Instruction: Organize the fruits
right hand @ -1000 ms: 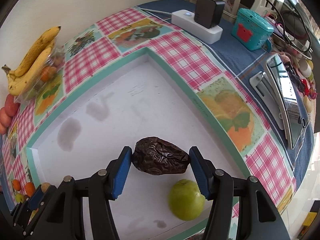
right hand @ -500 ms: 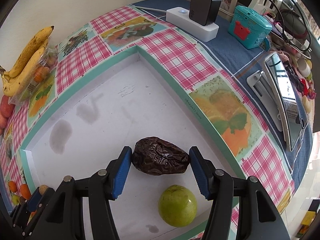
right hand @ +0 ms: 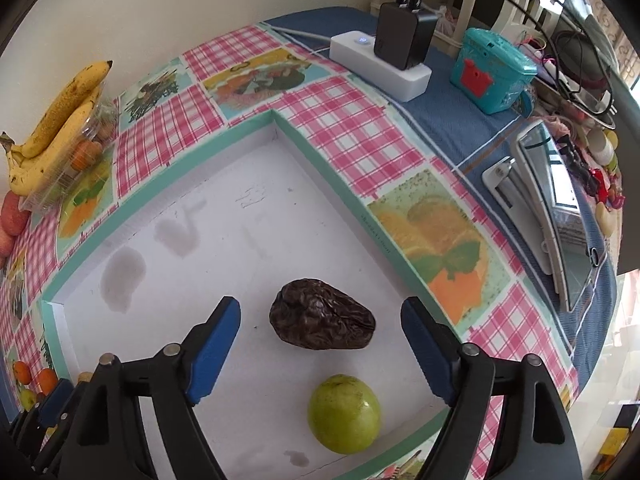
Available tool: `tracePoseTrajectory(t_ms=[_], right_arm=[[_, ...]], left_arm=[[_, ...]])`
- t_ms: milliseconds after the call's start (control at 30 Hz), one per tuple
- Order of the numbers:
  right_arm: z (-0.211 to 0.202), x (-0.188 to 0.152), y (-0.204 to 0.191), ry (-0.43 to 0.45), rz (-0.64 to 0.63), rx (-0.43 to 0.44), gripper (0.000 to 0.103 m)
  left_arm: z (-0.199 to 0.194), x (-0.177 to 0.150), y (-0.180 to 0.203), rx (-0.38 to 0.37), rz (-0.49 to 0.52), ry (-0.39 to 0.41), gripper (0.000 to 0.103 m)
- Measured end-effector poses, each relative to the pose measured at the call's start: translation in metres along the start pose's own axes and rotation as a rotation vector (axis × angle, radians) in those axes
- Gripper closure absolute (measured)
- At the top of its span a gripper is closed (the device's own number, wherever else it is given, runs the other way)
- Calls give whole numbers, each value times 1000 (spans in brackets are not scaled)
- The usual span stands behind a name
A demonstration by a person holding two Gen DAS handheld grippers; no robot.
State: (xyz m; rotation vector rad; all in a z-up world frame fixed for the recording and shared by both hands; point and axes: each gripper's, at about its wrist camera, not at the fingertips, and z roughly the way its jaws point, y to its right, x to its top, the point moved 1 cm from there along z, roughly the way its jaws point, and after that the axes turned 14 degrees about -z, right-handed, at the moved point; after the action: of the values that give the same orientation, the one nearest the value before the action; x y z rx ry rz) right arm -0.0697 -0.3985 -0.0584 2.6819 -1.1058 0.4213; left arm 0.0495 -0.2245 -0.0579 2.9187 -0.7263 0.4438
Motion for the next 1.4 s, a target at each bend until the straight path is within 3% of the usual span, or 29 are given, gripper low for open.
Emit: tracePoseTrajectory(t_ms=[33,167,367,533,633,800,1400], right_arm=[[-1,0,0,3,0,0,20],[-2,-2,0,5,-2,-7,18],[-8,-4,-9,14,-35,-4,18],[-9,-6,-21,-1,-73,3,18],[-7,-11,-31,-15,-95,-5,18],[-13,-16,-45,-1,-120,-2,18],[-39,-27,-98,56,-198,-21,18]], left_arm=[[-2,1,-2,-3,-6,2,68],[-13,2,-16,-1,-43,36,35],[-18,5,-59,58,-180,51,15],[-19,3,-99,110,-267,55,9],[-26,4,-114,177,-267,92,4],[-42,6,-136,192,-279,139,1],[-47,4,-191,106,-390,120,0]])
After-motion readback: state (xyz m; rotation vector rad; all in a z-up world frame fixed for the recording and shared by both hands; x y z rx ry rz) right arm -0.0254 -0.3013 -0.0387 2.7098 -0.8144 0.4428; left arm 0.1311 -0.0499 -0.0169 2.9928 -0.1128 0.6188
